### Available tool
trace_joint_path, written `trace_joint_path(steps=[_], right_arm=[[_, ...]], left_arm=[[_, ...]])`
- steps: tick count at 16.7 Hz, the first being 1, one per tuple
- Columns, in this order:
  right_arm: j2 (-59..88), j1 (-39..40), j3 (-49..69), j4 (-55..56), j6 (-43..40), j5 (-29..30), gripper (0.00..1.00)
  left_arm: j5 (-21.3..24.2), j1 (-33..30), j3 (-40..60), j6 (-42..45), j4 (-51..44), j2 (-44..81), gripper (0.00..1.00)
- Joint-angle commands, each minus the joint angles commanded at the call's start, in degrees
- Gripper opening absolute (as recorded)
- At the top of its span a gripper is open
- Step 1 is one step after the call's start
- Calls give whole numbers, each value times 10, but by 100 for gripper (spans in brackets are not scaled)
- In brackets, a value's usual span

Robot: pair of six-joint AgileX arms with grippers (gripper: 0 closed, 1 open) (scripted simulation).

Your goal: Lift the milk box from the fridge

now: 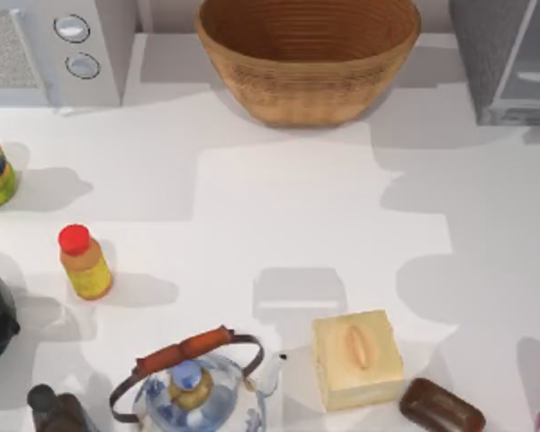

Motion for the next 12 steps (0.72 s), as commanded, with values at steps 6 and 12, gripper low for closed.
trace_joint_path(steps=[6,12], right_arm=[[-48,11,-28,-36,-1,7,0],[-301,39,-142,-169,-6,34,0]], left_arm=[[0,0,0,0,0,0,100],[0,0,0,0,0,0,100]])
